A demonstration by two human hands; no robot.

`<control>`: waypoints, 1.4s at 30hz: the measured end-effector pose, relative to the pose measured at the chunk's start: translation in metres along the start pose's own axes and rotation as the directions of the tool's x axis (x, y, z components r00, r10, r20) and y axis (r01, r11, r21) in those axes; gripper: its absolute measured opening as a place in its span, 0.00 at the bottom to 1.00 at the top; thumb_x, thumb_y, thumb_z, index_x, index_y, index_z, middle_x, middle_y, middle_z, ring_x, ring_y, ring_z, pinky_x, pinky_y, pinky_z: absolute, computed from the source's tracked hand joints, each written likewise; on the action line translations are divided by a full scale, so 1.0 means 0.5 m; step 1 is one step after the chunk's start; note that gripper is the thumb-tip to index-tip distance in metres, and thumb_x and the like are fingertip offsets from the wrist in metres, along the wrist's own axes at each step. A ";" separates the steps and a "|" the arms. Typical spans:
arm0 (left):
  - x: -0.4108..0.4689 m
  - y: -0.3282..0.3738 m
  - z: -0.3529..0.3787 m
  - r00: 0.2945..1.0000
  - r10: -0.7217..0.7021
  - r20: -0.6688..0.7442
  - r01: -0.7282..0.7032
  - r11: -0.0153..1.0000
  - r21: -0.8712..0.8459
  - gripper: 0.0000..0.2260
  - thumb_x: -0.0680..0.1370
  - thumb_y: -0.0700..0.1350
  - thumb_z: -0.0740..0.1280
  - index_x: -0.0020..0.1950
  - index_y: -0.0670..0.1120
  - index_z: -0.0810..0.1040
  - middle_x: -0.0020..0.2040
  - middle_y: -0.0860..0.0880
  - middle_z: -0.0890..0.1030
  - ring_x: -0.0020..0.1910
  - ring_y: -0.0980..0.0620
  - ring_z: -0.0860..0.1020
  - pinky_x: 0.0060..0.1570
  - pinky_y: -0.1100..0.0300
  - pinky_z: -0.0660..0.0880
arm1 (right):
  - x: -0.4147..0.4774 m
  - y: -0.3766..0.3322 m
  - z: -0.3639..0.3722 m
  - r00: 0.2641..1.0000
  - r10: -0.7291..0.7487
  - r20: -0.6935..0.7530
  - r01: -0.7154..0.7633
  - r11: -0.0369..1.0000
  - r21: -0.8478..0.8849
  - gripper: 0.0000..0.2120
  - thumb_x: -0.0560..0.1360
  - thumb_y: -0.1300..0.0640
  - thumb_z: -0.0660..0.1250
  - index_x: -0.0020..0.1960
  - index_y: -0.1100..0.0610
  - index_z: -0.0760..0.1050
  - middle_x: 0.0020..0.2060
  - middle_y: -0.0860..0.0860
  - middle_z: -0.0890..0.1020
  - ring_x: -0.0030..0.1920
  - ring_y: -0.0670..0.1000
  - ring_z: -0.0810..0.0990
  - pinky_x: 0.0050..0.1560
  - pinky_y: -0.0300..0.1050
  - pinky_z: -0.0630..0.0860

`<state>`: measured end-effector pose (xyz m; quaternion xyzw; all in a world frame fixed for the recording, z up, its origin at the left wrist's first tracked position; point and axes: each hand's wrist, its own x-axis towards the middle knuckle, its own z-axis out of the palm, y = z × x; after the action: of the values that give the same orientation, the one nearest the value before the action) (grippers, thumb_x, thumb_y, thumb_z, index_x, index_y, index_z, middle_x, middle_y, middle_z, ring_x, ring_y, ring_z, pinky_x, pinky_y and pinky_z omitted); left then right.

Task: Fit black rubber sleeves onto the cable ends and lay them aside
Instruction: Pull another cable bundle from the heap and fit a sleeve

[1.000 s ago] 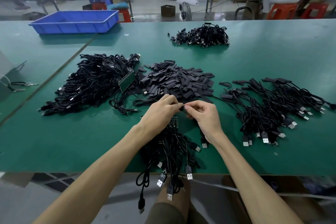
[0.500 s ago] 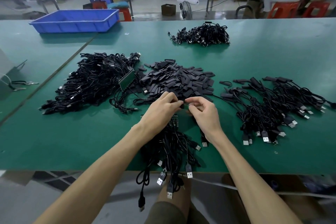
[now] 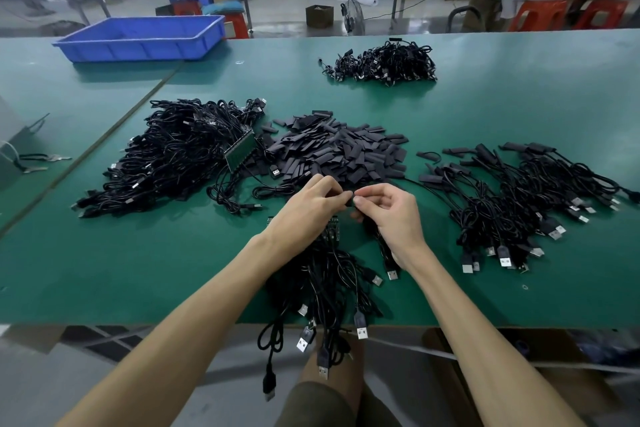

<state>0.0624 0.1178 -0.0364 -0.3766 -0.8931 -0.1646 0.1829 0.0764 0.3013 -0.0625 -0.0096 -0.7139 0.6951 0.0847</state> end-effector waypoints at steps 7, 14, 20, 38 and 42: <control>0.001 0.001 0.002 0.999 -0.048 -0.024 0.048 0.999 -0.024 0.12 0.81 0.39 0.69 0.64 0.41 0.82 0.52 0.43 0.79 0.51 0.43 0.75 0.50 0.49 0.78 | 0.000 0.000 0.000 1.000 -0.013 0.007 0.012 0.999 0.050 0.04 0.75 0.63 0.76 0.45 0.56 0.84 0.38 0.55 0.87 0.40 0.55 0.88 0.42 0.40 0.81; 0.002 -0.001 0.008 0.990 -0.142 0.009 0.142 0.988 -0.058 0.10 0.82 0.43 0.68 0.61 0.43 0.82 0.49 0.45 0.79 0.48 0.46 0.74 0.48 0.52 0.76 | 0.002 0.005 0.002 1.000 -0.009 0.007 0.009 0.997 0.078 0.03 0.77 0.65 0.73 0.46 0.60 0.85 0.38 0.56 0.88 0.38 0.56 0.88 0.41 0.41 0.82; 0.003 -0.005 0.011 0.997 -0.076 0.026 0.076 0.997 -0.029 0.06 0.83 0.41 0.67 0.57 0.42 0.81 0.49 0.47 0.77 0.50 0.49 0.72 0.48 0.52 0.75 | 0.000 -0.001 0.001 1.000 0.000 0.031 -0.004 0.994 0.110 0.02 0.77 0.66 0.73 0.46 0.61 0.83 0.38 0.56 0.88 0.37 0.56 0.88 0.40 0.41 0.82; -0.005 0.000 0.005 0.992 -0.123 0.023 0.124 0.992 -0.037 0.14 0.81 0.33 0.65 0.63 0.45 0.80 0.55 0.48 0.77 0.53 0.48 0.75 0.50 0.49 0.77 | -0.001 -0.004 -0.003 0.996 0.006 0.093 -0.017 0.993 0.121 0.03 0.78 0.65 0.72 0.46 0.60 0.83 0.39 0.55 0.87 0.40 0.54 0.88 0.46 0.42 0.82; -0.009 0.000 0.007 0.988 -0.148 0.051 0.154 0.978 -0.138 0.17 0.80 0.29 0.62 0.65 0.42 0.80 0.58 0.47 0.76 0.53 0.48 0.82 0.53 0.48 0.79 | -0.006 -0.011 -0.011 0.985 0.031 0.168 -0.053 0.991 0.126 0.02 0.79 0.63 0.72 0.50 0.60 0.83 0.42 0.56 0.88 0.43 0.52 0.88 0.48 0.39 0.81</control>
<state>0.0644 0.1167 -0.0415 -0.3229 -0.9087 -0.2334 0.1244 0.0805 0.3060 -0.0572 0.0386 -0.6712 0.7402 0.0109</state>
